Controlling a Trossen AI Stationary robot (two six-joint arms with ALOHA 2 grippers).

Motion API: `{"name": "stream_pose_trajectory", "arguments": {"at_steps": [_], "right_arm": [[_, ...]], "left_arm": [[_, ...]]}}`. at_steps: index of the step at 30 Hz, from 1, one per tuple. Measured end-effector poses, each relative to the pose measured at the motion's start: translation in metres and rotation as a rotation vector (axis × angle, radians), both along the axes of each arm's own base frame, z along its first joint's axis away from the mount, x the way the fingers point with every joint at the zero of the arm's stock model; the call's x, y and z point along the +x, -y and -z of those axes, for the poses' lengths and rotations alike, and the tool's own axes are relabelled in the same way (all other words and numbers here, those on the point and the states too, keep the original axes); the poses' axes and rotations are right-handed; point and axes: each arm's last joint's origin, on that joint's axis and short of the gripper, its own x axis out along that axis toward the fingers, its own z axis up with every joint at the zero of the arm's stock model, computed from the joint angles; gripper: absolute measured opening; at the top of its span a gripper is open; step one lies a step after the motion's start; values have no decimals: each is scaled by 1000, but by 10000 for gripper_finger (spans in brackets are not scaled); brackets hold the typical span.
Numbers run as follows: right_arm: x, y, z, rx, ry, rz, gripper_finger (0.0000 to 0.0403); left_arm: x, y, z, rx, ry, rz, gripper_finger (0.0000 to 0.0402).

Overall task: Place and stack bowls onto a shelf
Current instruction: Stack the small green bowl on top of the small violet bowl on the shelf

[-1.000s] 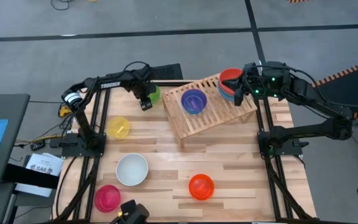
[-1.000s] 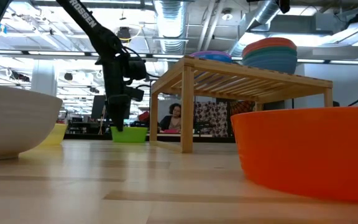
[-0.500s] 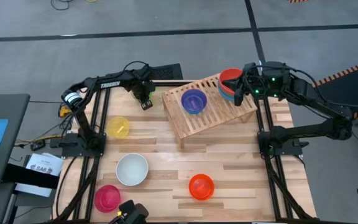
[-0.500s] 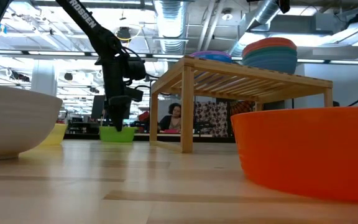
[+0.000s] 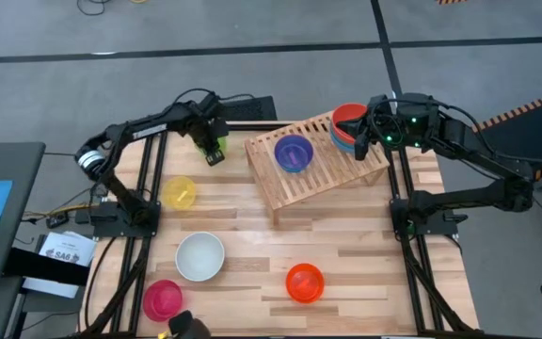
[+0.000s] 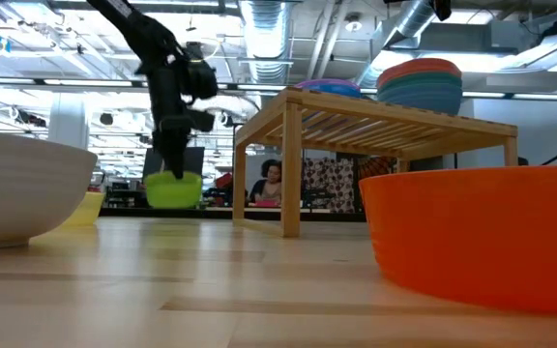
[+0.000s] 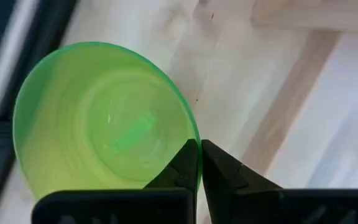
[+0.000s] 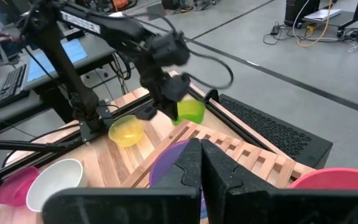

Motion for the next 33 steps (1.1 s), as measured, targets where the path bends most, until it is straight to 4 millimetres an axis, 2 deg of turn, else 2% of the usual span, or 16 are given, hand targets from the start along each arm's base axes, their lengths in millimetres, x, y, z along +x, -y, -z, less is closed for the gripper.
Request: {"name": "stream_pose_trajectory", "arguments": {"at_steps": [7,10,14,18,21,24,26,29,33], "right_arm": [[0,0,0,0,0,0,21],[0,0,0,-1,0,-1,21],[0,0,0,-7,-1,-3,21],[0,0,0,-8,1,-2,21],[0,0,-1,-10,4,-2,23],[0,0,-1,-10,4,-2,22],[0,0,-1,-11,5,-1,20],[0,1,-1,-17,4,17,20],[0,1,-1,-20,3,24,20]], "left_arm": [[-15,24,-49,111,116,24,0],[-13,36,-73,141,167,49,0],[3,58,-122,197,248,181,0],[33,92,-172,321,312,379,0],[56,120,-201,418,356,532,0],[81,142,-212,474,368,651,0],[96,153,-213,498,368,716,0],[117,162,-204,534,322,788,0],[140,159,-181,545,222,808,0]]}}
